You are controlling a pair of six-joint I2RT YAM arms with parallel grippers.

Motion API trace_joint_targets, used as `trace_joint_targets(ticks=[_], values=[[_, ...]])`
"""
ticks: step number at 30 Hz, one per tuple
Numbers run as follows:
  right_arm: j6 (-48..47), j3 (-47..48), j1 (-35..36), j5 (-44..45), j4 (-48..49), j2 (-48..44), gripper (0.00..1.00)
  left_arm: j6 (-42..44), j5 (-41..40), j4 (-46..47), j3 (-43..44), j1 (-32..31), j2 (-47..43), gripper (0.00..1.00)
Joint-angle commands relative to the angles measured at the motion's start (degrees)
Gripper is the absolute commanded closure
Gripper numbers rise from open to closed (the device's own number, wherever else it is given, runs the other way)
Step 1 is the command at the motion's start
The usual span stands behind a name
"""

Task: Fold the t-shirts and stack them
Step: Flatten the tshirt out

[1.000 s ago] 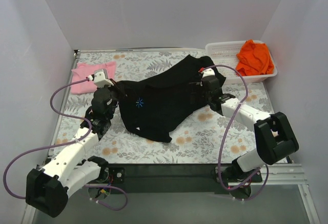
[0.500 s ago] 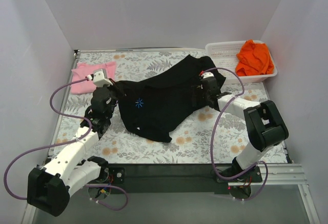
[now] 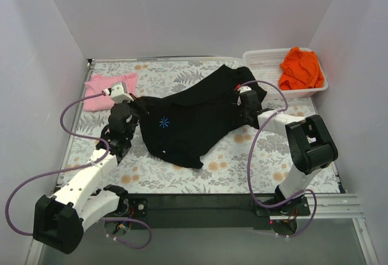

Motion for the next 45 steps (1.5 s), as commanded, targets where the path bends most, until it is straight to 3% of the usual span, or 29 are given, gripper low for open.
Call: trace_joint_targets(ticks=[1, 2, 5, 14, 23, 26, 31, 34, 35, 37, 41, 43, 45], values=[[0.3, -1.8, -0.1, -4.1, 0.9, -2.4, 0.68, 0.5, 0.6, 2.1, 0.2, 1.7, 1.0, 1.0], [0.4, -2.6, 0.0, -4.8, 0.9, -2.5, 0.79, 0.3, 1.3, 2.4, 0.0, 2.2, 1.0, 1.0], [0.5, -3.3, -0.1, -5.2, 0.7, -2.2, 0.98, 0.0, 2.2, 3.1, -0.1, 4.7, 1.4, 1.0], [2.5, -8.0, 1.7, -5.8, -1.4, -11.0, 0.99, -1.2, 8.5, 6.0, 0.5, 13.0, 6.9, 1.0], [8.1, -15.9, 13.0, 1.6, -10.1, -25.2, 0.99, -3.5, 15.6, 8.9, 2.2, 24.9, 13.5, 1.0], [11.7, -16.2, 21.4, 5.2, -13.4, -29.5, 0.99, -4.1, 19.1, 10.5, 2.6, 26.6, 16.2, 1.0], [14.7, -14.3, 27.6, 5.3, -16.8, -30.7, 0.99, -2.6, 22.6, 11.7, 4.8, 28.2, 22.0, 1.0], [13.6, -12.0, 27.9, 8.3, -16.9, -31.5, 0.64, -2.1, 22.1, 11.1, 5.9, 28.5, 24.3, 1.0], [11.9, -10.8, 27.8, 10.2, -16.9, -31.5, 0.48, -2.1, 21.5, 10.8, 6.1, 28.7, 24.8, 1.0], [10.2, -6.6, 26.8, 14.4, -16.9, -30.7, 0.35, -2.2, 19.2, 9.3, 6.4, 28.6, 24.7, 1.0], [6.0, -0.4, 22.2, 11.5, -12.8, -24.2, 0.3, -2.7, 15.5, 9.7, 4.8, 28.7, 20.7, 0.88], [4.9, 2.4, 20.0, 10.5, -11.2, -21.1, 0.29, -2.7, 13.8, 9.2, 3.7, 28.7, 18.2, 0.57], [4.2, 5.3, 18.0, 10.3, -10.0, -16.8, 0.29, -3.3, 13.4, 9.4, 2.4, 28.6, 16.4, 0.11]])
